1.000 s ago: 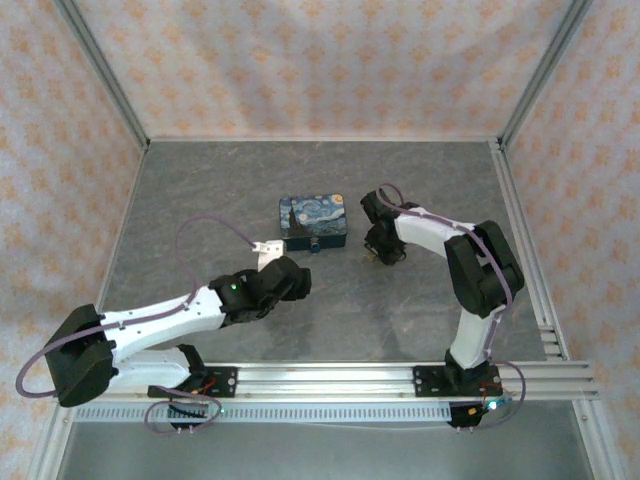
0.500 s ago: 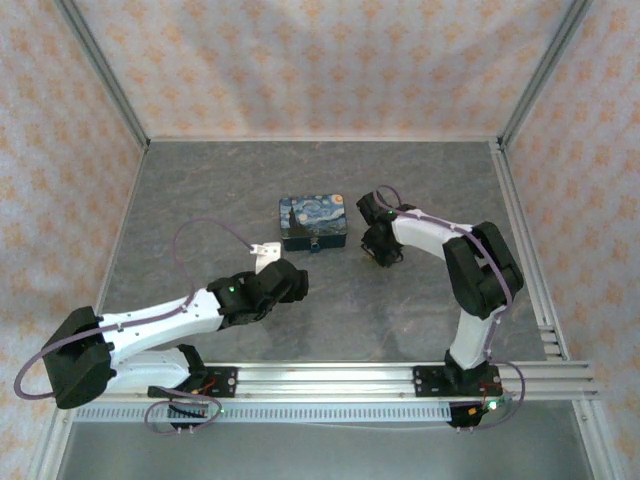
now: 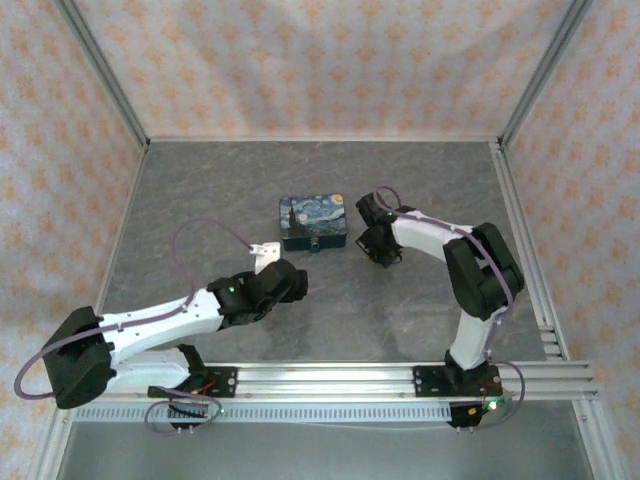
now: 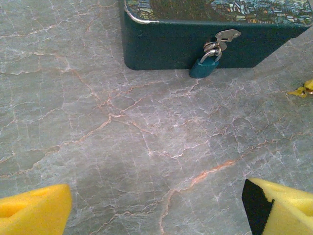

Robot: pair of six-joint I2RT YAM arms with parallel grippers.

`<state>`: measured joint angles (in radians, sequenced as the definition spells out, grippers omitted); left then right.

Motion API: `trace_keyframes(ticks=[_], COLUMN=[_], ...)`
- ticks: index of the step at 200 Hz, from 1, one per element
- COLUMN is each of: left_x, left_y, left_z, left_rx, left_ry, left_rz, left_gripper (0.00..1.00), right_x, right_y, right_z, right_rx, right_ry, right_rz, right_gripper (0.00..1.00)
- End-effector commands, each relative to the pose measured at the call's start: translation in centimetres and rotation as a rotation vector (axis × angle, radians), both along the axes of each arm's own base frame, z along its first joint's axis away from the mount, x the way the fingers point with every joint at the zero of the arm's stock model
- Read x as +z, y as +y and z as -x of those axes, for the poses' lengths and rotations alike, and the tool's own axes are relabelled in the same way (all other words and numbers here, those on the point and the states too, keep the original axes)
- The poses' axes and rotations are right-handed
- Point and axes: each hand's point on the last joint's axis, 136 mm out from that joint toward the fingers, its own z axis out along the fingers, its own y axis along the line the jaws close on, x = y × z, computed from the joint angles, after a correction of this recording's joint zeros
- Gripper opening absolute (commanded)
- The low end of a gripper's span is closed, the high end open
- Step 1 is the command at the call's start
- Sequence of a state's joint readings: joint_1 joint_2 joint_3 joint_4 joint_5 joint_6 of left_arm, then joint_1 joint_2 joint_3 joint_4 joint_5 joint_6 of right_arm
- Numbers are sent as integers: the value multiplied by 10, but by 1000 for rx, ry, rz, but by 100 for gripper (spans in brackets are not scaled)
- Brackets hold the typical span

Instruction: Unlock the padlock with the key

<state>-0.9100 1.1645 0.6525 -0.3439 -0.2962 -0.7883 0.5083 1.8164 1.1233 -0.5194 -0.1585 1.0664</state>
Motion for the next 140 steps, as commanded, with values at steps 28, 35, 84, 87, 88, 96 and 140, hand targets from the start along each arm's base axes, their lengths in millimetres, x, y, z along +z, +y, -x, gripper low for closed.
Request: trace_keyframes(ticks=[28,35,84,87,88,96,140], left_x=[19,23,72,76,77,86,139], left_y=[3,4,-1,-2,-2,-4,-20], left_z=[-5,-6,-16,-16,-17,-20,-37], left_rx=[26,26,11,7,7,-2,-64], left_ry=[-55,-65,-147,-149,-151,-158,-178], left_rz=[2,6,55,60,63,77,209], left_gripper=[92,92,93,93,93,93,94], right_x=[4,11,68,72,73,84,155], right_y=[8,8,5,5,4,2,1], right_z=[3,1,-3,-2,-2,-1,0], right_rx=[4,2,8,9,8,8,104], right_ry=[-54,-75,-257,-267,-270,-303,-508], right_rz=[-61,-75,-194,-199,-201,-222,-352], right_gripper=[0,0,0,0,0,0,0])
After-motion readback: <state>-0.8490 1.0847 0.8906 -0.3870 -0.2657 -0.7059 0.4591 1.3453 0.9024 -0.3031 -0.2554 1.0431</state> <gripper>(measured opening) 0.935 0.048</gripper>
